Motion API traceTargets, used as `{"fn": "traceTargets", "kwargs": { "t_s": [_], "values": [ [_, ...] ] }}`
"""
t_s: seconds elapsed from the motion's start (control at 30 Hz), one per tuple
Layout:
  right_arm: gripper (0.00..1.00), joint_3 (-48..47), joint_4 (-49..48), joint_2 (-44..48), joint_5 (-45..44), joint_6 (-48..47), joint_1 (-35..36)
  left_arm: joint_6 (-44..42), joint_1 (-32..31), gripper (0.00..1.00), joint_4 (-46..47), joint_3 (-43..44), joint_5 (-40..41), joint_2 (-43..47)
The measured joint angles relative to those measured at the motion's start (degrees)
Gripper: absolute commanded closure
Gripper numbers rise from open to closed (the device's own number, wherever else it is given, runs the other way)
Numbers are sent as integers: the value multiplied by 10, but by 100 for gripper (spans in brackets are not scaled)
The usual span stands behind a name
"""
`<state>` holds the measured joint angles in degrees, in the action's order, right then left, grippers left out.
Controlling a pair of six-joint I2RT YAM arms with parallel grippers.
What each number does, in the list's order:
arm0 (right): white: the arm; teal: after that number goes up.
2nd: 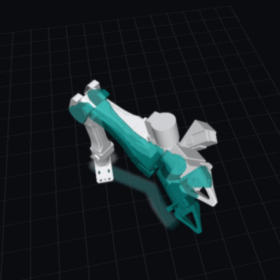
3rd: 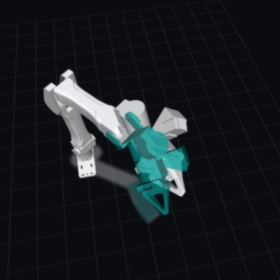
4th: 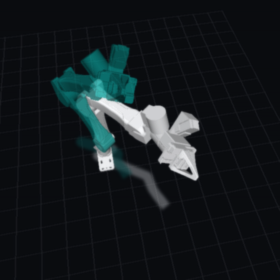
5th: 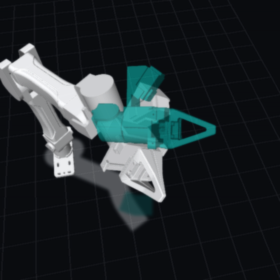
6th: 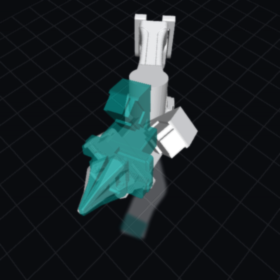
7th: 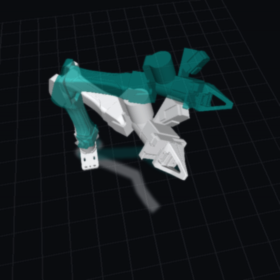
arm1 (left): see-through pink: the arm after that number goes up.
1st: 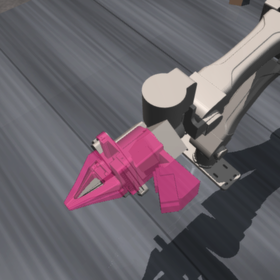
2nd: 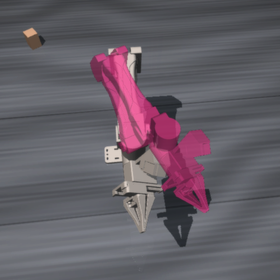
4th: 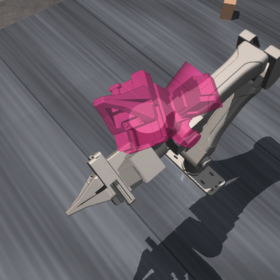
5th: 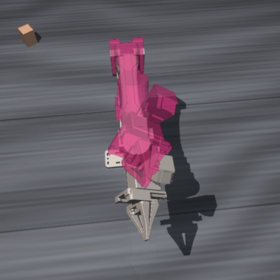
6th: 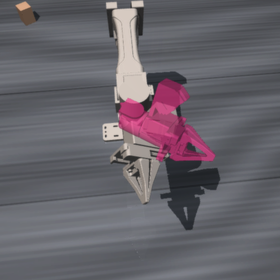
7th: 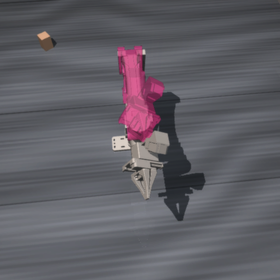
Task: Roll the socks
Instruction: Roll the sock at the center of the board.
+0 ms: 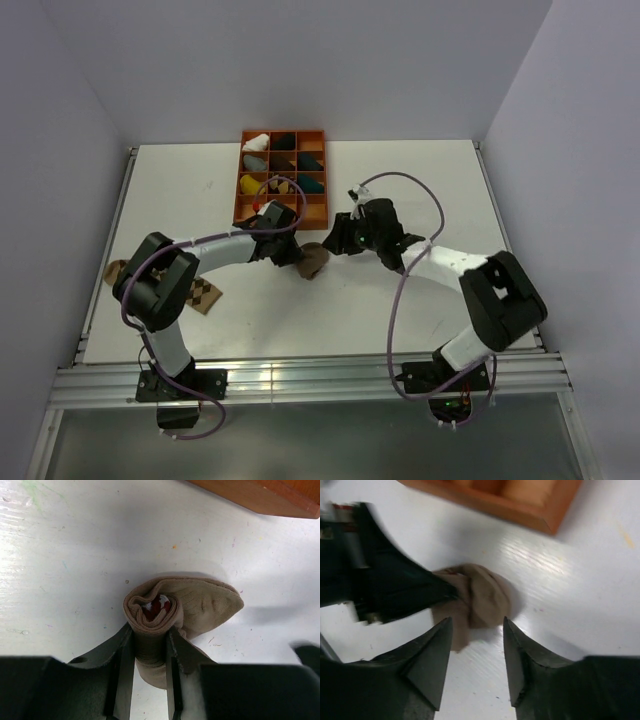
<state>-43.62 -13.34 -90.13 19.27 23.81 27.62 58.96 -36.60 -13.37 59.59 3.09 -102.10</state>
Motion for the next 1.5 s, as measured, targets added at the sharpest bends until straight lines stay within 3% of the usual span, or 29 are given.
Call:
{"fn": "traceTargets", "kwargs": {
  "t_s": [0.2, 0.43, 0.73, 1.2, 1.37, 1.4, 1.5],
  "values": [
    [41, 16, -17, 98, -126, -74, 132, -7, 0, 94, -7, 9, -3, -6],
    [41, 64, -65, 87, -213, -132, 231, -9, 0, 94, -8, 10, -7, -8],
    [38, 76, -137, 4, -298, -176, 280, -11, 0, 94, -12, 14, -9, -9],
    [38, 33, -176, -106, -385, -196, 288, -13, 2, 94, -6, 14, -17, -12],
    [54, 11, -176, -135, -415, -204, 288, -16, 7, 94, 0, 14, -22, -14],
    [66, 6, -176, -141, -421, -205, 287, -19, 8, 93, 2, 14, -22, -14],
    [83, 0, -176, -144, -427, -209, 287, -24, 12, 87, 8, 15, -22, -16]
  ]
}}
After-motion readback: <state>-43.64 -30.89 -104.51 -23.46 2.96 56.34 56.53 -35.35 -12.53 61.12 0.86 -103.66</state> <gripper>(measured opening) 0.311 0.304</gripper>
